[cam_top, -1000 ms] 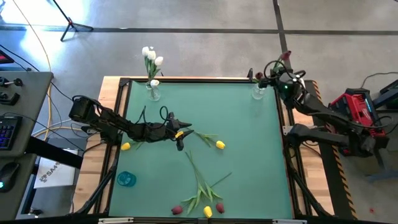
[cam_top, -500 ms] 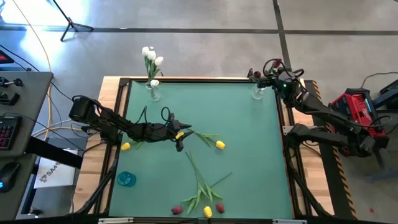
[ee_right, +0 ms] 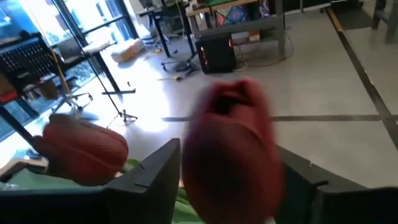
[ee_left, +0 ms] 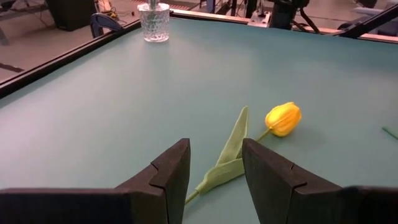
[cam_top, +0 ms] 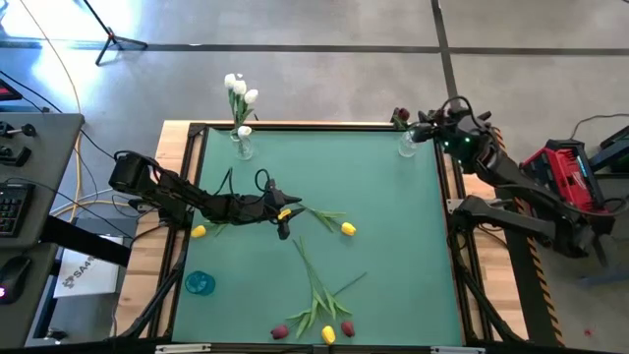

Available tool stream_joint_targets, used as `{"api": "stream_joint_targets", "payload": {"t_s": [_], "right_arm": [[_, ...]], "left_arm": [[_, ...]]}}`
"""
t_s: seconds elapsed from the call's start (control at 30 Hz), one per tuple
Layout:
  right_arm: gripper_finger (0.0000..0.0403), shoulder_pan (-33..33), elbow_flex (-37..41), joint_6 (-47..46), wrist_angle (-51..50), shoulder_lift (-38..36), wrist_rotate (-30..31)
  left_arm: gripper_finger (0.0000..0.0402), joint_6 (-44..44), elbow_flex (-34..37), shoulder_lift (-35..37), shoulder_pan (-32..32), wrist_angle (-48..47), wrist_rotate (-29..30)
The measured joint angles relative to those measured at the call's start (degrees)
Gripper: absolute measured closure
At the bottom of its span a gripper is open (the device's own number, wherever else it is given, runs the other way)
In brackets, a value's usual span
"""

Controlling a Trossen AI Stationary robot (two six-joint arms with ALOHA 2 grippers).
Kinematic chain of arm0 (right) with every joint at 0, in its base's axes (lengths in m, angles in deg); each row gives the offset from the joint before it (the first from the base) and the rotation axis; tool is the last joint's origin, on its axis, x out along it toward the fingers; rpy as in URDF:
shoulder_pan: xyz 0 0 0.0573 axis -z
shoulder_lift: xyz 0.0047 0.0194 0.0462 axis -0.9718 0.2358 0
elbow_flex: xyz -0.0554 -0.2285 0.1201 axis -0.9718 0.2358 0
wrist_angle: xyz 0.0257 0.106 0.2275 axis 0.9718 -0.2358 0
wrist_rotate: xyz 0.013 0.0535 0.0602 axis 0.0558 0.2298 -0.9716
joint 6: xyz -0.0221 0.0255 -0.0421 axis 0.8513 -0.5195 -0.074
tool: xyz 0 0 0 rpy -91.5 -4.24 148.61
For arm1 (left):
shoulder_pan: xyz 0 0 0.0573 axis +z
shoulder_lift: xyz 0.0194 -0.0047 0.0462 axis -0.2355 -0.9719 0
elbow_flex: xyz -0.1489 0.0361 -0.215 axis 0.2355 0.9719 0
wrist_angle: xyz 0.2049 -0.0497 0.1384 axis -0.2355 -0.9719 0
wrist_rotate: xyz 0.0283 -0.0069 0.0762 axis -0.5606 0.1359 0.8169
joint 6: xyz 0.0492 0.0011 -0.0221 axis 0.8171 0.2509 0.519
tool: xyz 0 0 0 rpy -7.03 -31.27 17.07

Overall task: Sort flowers into vase by color
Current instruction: Put the red flower into the right transparent vase

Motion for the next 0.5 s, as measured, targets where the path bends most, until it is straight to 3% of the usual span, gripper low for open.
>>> {"api": "stream_joint_targets", "payload": {"t_s": [0.27, 0.5], "right_arm": [[0.0210, 0.0, 0.0, 3.7, 1.0, -3.5, -2.5], [0.0210, 0.0, 0.0, 11.1, 8.9, -7.9, -1.9]], "left_arm": [[0.0268, 0.0, 0.0, 0.0, 0.0, 0.0, 0.0], [0.0268, 0.0, 0.0, 0.0, 0.7, 0.0, 0.0]]}}
